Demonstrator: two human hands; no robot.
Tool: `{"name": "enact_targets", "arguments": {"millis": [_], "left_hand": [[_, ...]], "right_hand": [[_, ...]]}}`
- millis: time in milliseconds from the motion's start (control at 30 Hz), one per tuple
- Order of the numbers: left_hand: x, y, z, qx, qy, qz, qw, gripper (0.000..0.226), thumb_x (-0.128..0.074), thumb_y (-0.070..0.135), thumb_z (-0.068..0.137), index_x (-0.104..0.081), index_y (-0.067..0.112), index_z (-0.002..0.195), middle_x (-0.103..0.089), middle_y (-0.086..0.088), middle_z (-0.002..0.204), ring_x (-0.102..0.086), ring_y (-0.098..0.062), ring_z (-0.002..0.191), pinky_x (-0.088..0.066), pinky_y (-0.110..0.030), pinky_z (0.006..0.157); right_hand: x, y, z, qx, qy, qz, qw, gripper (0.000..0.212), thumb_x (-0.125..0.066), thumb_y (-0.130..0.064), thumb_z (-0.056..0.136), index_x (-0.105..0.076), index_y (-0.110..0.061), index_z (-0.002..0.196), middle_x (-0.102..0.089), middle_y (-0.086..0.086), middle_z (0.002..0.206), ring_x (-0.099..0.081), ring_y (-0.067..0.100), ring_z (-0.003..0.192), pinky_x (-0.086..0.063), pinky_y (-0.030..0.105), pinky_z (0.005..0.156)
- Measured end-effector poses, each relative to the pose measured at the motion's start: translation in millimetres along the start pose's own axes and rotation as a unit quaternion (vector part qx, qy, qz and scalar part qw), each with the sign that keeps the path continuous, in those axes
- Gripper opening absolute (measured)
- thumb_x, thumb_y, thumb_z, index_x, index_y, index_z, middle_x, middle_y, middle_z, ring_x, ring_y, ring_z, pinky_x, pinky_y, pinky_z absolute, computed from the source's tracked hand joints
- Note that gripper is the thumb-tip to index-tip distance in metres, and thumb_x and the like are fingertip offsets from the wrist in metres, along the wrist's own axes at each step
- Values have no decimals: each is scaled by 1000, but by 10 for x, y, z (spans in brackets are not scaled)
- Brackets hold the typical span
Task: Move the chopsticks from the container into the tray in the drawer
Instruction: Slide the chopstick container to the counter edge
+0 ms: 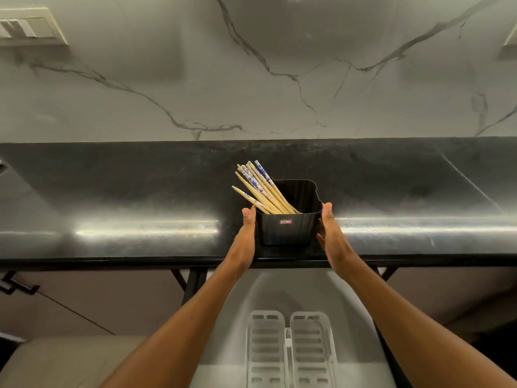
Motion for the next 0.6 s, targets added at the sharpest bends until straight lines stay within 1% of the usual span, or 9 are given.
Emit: {"name": "enact_targets", "arguments": {"millis": [67, 133, 267, 333, 400, 433, 500, 567, 600], "left_hand": [[2, -12, 1, -2, 5, -3, 1000, 76, -3, 70, 86, -11, 34, 152, -18, 3, 160, -14, -16, 147, -10, -45, 121], [-7, -16, 9, -6, 9, -9, 1000, 79, -4, 72, 84, -10, 32, 152, -16, 3, 161, -12, -16, 148, -10, -45, 121], [-6, -27, 28, -1, 18, -2, 1000, 83, -7, 76, 81, -11, 34, 152, -17, 3, 161, -13, -17, 148, -10, -46, 121], [-4, -23, 25, 1, 22, 0, 1000, 86, -8, 80, 78, -12, 34, 151, -18, 3, 160, -14, -17, 148, -10, -45, 121], [-2, 0, 19, -2, 28, 3, 1000, 93, -10, 85, 73, -14, 34, 151, -19, 4, 160, -14, -17, 147, -10, -39, 119], [10, 4, 17, -1, 34, 3, 999, 96, -12, 87, 71, -15, 34, 151, -20, 4, 160, -15, -16, 147, -11, -38, 117], [68, 26, 33, 0, 57, 0, 998, 96, -12, 87, 71, -18, 33, 150, -22, 3, 159, -17, -18, 147, -13, -39, 116], [152, 77, 67, -1, 79, -3, 997, 91, -12, 83, 74, -22, 32, 150, -25, 2, 158, -19, -20, 146, -13, -42, 117], [194, 106, 87, -1, 84, -10, 996, 90, -13, 82, 76, -25, 31, 150, -26, 1, 158, -21, -20, 146, -14, -44, 119]], "right_hand": [[-11, 1, 8, 10, 6, -6, 1000, 100, -27, -85, 70, -17, -27, 151, -23, -3, 157, -25, 6, 136, -22, 27, 110], [-12, 16, 19, 17, 14, -11, 1000, 91, -24, -80, 76, -14, -29, 151, -21, -4, 157, -22, 9, 139, -21, 27, 107], [-14, 46, 49, 28, 17, -24, 999, 82, -21, -71, 82, -8, -29, 152, -13, -6, 159, -14, 16, 146, -17, 35, 115], [0, 44, 52, 28, 17, -35, 999, 75, -21, -65, 88, -8, -28, 152, -13, -5, 160, -14, 18, 146, -16, 38, 116], [24, 21, 49, 20, 17, -51, 998, 71, -25, -61, 91, -9, -28, 152, -17, -3, 159, -18, 21, 145, -19, 41, 116], [46, -14, 40, 23, 29, -63, 997, 71, -31, -59, 92, -10, -28, 151, -19, -1, 158, -20, 22, 144, -22, 42, 115], [146, -203, 0, 71, 106, -118, 985, 65, -47, -45, 95, -19, -24, 150, -27, 2, 155, -28, 23, 141, -29, 44, 113], [216, -481, -65, 147, 191, -185, 953, 54, -56, -29, 93, -35, -20, 142, -43, 3, 144, -43, 20, 130, -41, 41, 106], [190, -623, -84, 186, 208, -212, 937, 46, -58, -23, 92, -44, -19, 135, -49, 3, 134, -49, 17, 121, -47, 37, 99]]}}
Point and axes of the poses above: each hand's wrist, its own z-axis towards the middle knuckle, its own x-axis out of the back of the hand, y = z × x, the point moved 8 cm from there along z, towards the middle knuckle
